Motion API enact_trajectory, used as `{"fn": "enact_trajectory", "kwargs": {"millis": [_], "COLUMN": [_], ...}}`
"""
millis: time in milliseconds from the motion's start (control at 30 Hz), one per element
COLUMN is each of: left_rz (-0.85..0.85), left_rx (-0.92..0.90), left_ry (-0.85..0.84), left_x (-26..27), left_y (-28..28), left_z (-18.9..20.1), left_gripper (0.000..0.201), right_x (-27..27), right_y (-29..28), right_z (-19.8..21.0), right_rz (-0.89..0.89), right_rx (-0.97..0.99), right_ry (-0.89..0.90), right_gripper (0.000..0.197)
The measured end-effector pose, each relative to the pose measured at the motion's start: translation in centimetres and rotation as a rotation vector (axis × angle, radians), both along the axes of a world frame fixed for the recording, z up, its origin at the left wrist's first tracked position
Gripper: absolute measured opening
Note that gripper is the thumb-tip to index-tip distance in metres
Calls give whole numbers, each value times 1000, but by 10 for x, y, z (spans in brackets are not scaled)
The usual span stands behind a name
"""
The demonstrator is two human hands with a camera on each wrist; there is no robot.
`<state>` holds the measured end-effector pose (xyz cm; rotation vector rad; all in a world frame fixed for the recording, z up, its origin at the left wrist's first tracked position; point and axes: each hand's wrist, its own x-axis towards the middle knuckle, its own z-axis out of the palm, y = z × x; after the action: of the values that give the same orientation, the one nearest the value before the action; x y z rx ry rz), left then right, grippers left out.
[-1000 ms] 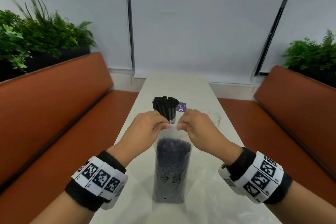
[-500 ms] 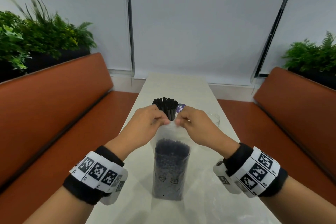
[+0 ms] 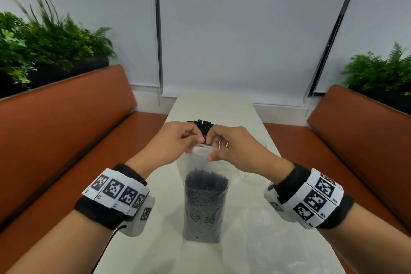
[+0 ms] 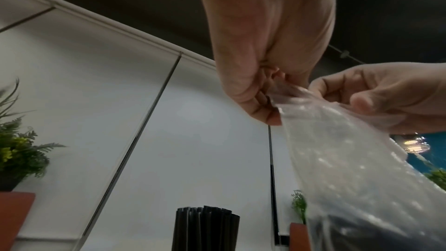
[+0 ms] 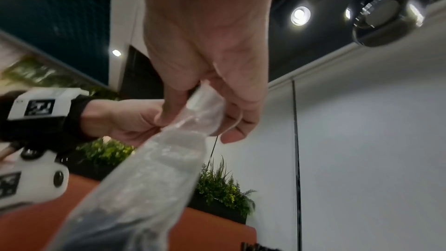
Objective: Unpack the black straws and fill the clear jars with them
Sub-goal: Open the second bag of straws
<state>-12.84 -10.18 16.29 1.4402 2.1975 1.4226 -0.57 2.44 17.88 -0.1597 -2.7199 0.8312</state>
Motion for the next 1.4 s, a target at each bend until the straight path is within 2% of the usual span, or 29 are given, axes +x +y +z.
{"fn": "enact_trajectory", "kwargs": {"millis": [67,133,200,300,367,433,500,533,600,633,667,733,800,833,900,967,1000,1067,1133,1200,1233,1333,1400], "left_rz": [10,-41,-46,-42,-34,151,414,464,408,330,249,154,166,199,251,299,309,271,213,170,168,244,200], "left_rx": [32,8,-41,-50,-37,45,150,147,-67,-148,-156,-86,-90,-128,-247,-322,-333,-330,-374,-443,-442,-338,-445], "left_ry": [-6,-36,-6,-32,-30,107,225,241,224,152,22,-234,-288,-249,-66,159,219,278,329,337,338,358,374], "left_x": [0,1,1,1,1,1,6,10,20,24,27,25,13,7,4,12,17,22,20,16,16,10,11], "left_y": [0,-3,-5,-5,-1,3,1,-1,1,3,4,1,-14,-21,-31,-26,-21,-12,-7,-8,-10,-13,-11], "left_z": [-2,-3,-2,3,4,4,4,5,5,4,2,3,10,16,32,47,52,57,58,64,70,78,71], "left_gripper": [13,7,15,4,5,8,6,14,36,42,42,32,28,26,16,11,11,15,19,25,27,22,17], "right_x": [-1,-2,-2,-1,-4,-8,-10,-11,-12,-13,-14,-12,-7,-2,5,4,2,-3,-6,-7,-5,-1,0], "right_y": [0,6,10,10,11,13,15,15,12,9,5,1,8,13,17,7,-1,-12,-14,-11,-9,-4,-8], "right_z": [1,3,7,12,18,24,27,27,21,17,13,9,13,16,20,22,22,26,31,38,44,53,44], "right_rz": [-22,-65,-78,-63,-71,-68,-77,-78,-75,-79,-86,-119,-207,-258,-310,-291,-267,-229,-215,-198,-199,-268,-235], "right_rx": [57,62,-8,-64,-75,-212,-446,-570,-734,-764,-769,-762,-754,-754,-683,-399,-228,69,269,304,276,108,86], "right_ry": [-17,-18,-58,-140,-212,-291,-337,-340,-315,-298,-284,-234,-105,-31,53,23,1,-23,-110,-210,-206,-34,-145], "right_gripper": [7,19,31,32,28,22,18,18,22,24,26,29,32,33,35,33,33,35,37,36,33,25,22]}}
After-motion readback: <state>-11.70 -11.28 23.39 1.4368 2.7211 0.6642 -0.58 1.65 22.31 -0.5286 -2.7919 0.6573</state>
